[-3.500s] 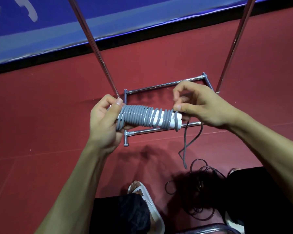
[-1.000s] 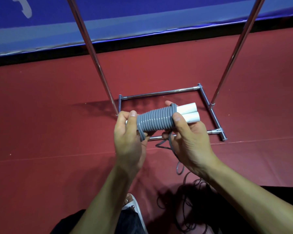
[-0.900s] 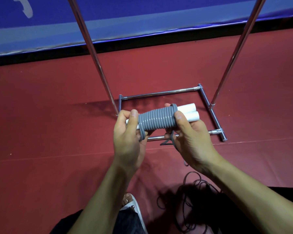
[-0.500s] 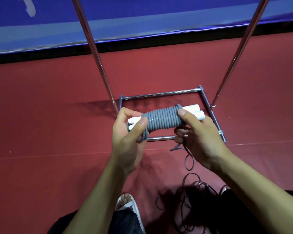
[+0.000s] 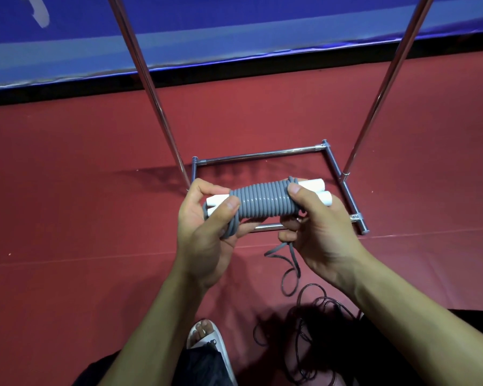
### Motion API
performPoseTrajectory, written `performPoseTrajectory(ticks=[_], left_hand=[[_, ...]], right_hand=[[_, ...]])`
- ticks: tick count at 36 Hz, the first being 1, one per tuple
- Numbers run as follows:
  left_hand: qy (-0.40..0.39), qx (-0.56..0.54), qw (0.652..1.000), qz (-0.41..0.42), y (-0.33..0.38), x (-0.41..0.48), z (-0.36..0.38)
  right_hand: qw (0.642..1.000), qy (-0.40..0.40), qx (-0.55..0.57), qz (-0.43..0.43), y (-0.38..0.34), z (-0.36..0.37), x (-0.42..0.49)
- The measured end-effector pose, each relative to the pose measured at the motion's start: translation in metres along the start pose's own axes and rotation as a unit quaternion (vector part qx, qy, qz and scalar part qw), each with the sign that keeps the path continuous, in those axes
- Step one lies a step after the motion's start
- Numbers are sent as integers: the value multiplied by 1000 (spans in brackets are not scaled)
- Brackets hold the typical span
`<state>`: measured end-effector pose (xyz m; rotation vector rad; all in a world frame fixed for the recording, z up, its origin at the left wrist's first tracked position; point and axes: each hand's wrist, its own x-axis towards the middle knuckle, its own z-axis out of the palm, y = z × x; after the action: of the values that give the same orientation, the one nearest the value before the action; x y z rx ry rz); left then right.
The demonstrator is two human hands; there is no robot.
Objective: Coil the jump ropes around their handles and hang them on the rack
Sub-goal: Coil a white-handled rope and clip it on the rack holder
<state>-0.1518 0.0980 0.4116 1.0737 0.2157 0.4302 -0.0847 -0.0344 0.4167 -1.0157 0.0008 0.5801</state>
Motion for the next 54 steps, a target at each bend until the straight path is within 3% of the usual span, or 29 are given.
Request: performPoseTrajectory(ticks=[12, 17, 22, 31, 40, 44, 52, 54], left_hand=[[14, -20, 1000, 16, 4, 0, -3], [25, -39, 999, 14, 5, 0, -1], [61, -23, 998, 20, 3, 2, -4], [71, 4, 997, 27, 2, 4, -8], [88, 48, 993, 55, -1, 10, -12], [92, 62, 992, 60, -2, 10, -16], [95, 156, 978, 99, -13, 7, -12], [105, 168, 974, 106, -13, 7, -10]], right_hand=[[987, -116, -32, -105, 1, -7, 2], [981, -156, -33, -111, 4, -13, 5], [989, -79, -75, -95, 7, -11, 5], [989, -31, -137, -38, 0, -7, 1], [965, 22, -260, -2, -4, -10, -2], [917, 55, -390, -64, -8, -15, -3], [845, 138, -500, -132, -2, -21, 0], [845, 138, -499, -136, -1, -21, 4]])
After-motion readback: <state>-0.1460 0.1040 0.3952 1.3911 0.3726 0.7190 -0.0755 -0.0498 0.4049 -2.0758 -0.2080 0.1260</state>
